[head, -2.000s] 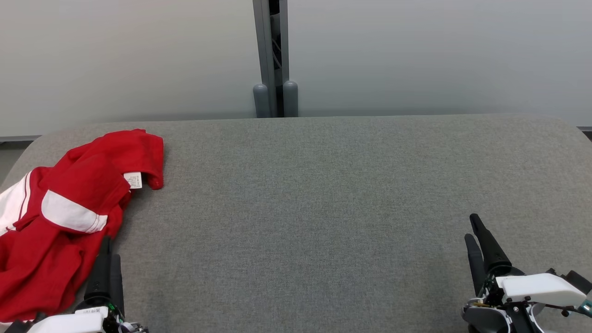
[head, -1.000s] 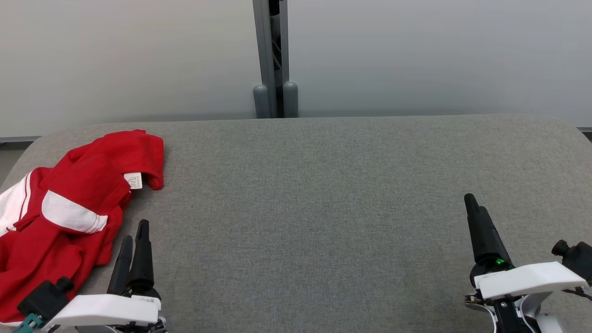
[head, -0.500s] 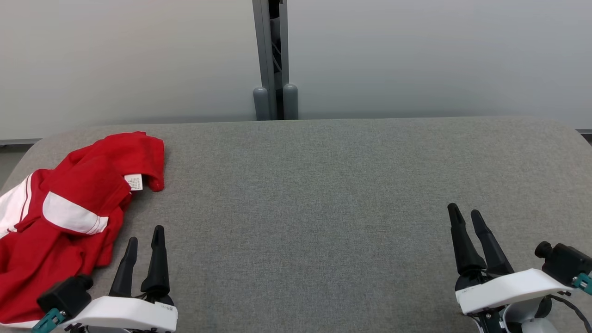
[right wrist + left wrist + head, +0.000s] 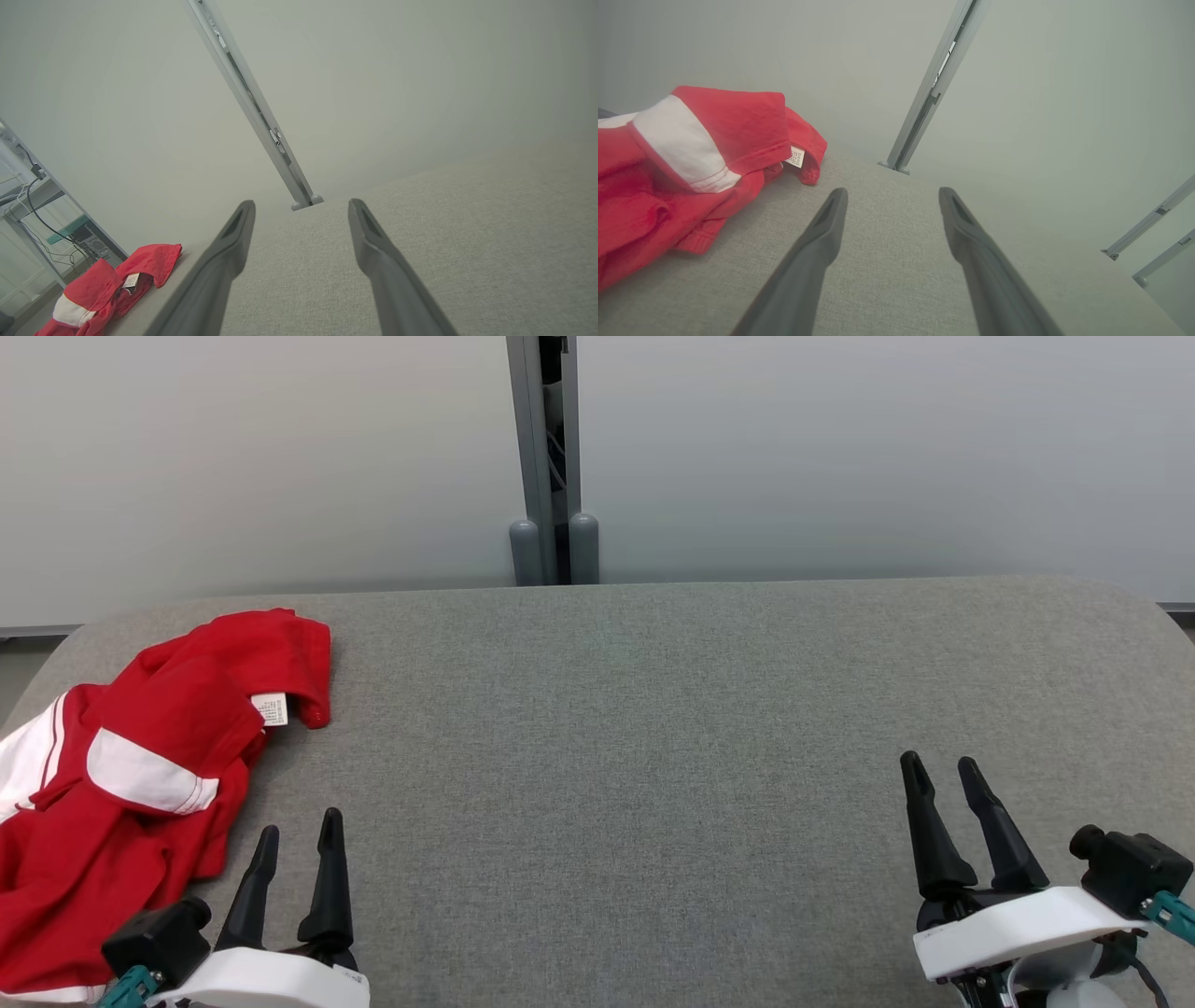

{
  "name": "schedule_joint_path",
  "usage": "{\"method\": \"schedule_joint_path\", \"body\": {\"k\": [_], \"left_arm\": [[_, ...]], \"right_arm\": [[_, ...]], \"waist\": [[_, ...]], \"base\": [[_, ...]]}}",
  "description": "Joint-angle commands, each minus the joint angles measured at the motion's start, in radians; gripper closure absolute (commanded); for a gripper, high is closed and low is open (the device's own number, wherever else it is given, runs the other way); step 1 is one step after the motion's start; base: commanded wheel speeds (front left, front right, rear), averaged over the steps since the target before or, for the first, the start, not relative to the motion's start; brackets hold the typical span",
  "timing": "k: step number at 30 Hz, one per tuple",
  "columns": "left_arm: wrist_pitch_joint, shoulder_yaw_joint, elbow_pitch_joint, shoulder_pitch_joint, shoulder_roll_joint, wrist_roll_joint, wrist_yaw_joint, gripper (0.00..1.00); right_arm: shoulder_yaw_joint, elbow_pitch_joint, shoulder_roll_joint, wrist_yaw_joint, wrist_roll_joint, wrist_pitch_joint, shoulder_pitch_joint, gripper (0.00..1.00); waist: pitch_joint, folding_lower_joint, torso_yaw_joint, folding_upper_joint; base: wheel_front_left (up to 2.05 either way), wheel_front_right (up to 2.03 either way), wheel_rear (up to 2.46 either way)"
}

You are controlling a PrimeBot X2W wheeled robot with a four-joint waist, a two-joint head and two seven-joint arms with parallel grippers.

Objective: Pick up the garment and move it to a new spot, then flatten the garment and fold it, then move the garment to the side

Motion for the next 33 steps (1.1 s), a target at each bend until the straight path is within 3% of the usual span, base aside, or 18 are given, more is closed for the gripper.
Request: {"method": "schedule_joint_path", "body": {"k": [1,33], "left_arm": [[-0.01,-0.001,-0.005,-0.005,0.009,0.03,0.005,0.0],[-0.089,-0.022,0.018,0.025,0.012,0.311,0.02,0.0]], "right_arm": [[-0.006,-0.015,-0.008,0.002,-0.028,-0.011,0.001,0.0],[-0.024,-0.025,-0.012,0.002,-0.327,-0.077,0.025,0.0]], "waist": [[-0.001,0.0,0.0,0.0],[-0.008,0.0,-0.006,0.0]], "base": [[0.0,0.0,0.0],[0.0,0.0,0.0]]}}
